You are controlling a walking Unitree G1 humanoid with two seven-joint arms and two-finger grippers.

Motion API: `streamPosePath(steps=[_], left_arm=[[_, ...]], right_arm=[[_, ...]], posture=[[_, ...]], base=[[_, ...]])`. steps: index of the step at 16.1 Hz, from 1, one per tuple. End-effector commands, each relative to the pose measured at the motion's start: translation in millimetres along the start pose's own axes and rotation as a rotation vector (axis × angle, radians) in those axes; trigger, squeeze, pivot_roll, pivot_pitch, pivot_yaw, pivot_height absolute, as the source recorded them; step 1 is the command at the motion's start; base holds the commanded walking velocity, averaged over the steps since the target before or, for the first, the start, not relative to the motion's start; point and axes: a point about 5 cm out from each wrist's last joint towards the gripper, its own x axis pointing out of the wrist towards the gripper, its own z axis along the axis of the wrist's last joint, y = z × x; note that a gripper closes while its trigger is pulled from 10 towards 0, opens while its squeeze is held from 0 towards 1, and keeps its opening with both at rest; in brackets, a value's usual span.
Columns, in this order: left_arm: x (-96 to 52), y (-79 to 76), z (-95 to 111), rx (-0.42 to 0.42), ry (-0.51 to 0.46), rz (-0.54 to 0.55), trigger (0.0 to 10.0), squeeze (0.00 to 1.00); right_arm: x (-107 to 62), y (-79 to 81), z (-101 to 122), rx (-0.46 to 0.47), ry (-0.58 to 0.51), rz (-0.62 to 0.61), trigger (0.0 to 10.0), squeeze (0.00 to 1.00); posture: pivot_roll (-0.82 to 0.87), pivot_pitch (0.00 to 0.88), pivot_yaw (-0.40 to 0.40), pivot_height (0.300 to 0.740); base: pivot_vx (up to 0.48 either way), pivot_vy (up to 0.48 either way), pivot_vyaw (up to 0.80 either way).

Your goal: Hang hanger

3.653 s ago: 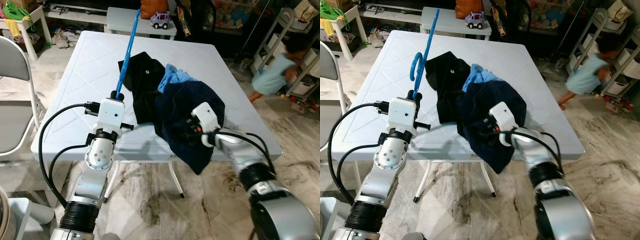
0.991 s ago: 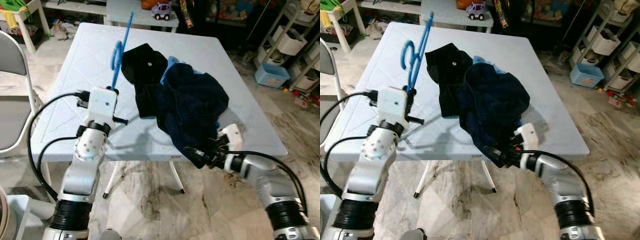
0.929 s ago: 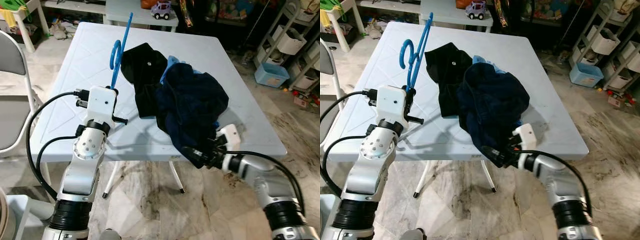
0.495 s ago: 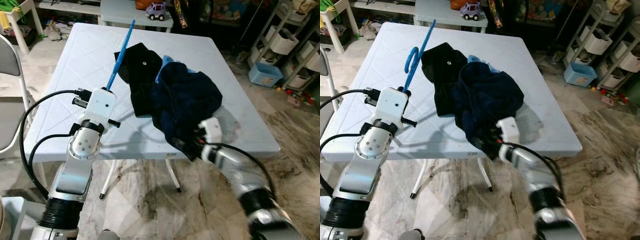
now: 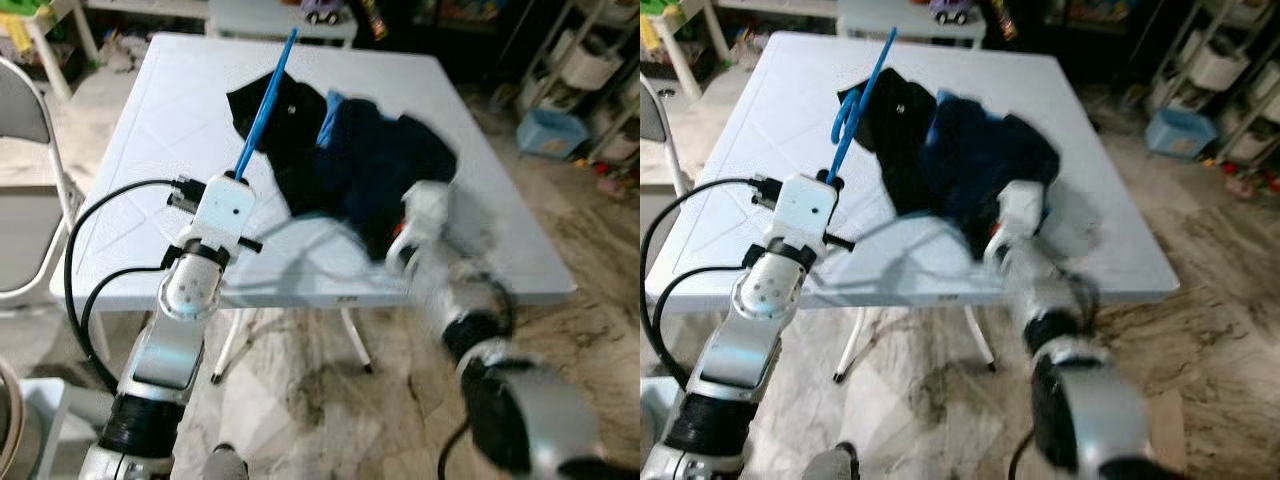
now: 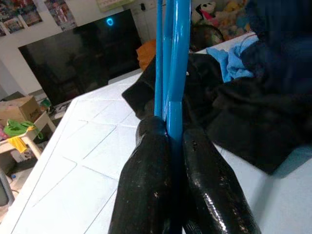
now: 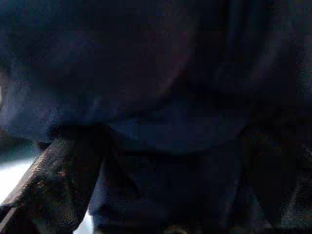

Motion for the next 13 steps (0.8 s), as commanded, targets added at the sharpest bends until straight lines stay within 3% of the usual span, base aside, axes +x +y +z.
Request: streamPosePath(steps=[1, 2, 3, 5, 6, 8, 10, 11, 13], left_arm=[[0.5, -7.4, -5, -0.02, 0.027, -0.022, 10.0, 0.0], [1.2, -8.2, -2, -0.024, 0.015, -0.025, 10.0, 0.0], [1.7, -10.7, 4, -0.005, -0.043, -0.049, 10.0, 0.0], [0.6, -16.9, 2, -0.052, -0.049, -0.083, 10.0, 0.0], [0.2, -18.6, 2, -0.054, -0.06, -0.096, 10.0, 0.0], [1.2, -23.7, 7, -0.051, -0.122, -0.109, 10.0, 0.0], [4.9, -33.4, 8, -0.073, -0.136, -0.141, 10.0, 0.0], [6.0, -38.8, 6, -0.079, -0.143, -0.162, 10.0, 0.0], [6.3, -46.7, 1, -0.08, -0.139, -0.18, 10.0, 0.0]], right_arm=[[5.1, -6.4, 42, 0.015, -0.17, -0.034, 10.0, 0.0], [5.4, -6.1, 44, -0.003, -0.177, -0.023, 10.0, 0.0], [4.0, -3.3, 40, -0.132, -0.155, 0.03, 10.0, 0.0], [-7.6, -7.0, 16, -0.296, -0.108, 0.154, 10.0, 0.0], [-13.0, -10.3, 9, -0.33, -0.099, 0.184, 10.0, 0.0], [-48.8, -47.0, -19, -0.391, -0.031, 0.206, 10.0, 0.0], [-79.5, -73.0, -25, -0.376, -0.016, 0.156, 10.0, 0.0], [-92.5, -80.3, -26, -0.402, -0.013, 0.122, 10.0, 0.0], [-109.1, -81.6, -21, -0.361, -0.064, 0.1, 10.0, 0.0]], posture=[[0.4, 0.12, -0.17, 0.74], [0.4, 0.118, -0.171, 0.74], [0.4, 0.115, -0.173, 0.74], [0.39, 0.104, -0.177, 0.74], [0.39, 0.104, -0.177, 0.74], [0.34, 0.078, -0.167, 0.74], [0.3, 0.062, -0.154, 0.74], [0.27, 0.055, -0.147, 0.74], [0.25, 0.044, -0.141, 0.74]], base=[[0.0, 0.0, 0.0], [0.0, 0.0, 0.0], [0.0, 0.0, 0.0], [0.0, 0.0, 0.0], [0.0, 0.0, 0.0], [0.0, 0.0, 0.0], [0.0, 0.0, 0.0], [0.0, 0.0, 0.0], [0.0, 0.0, 0.0]])
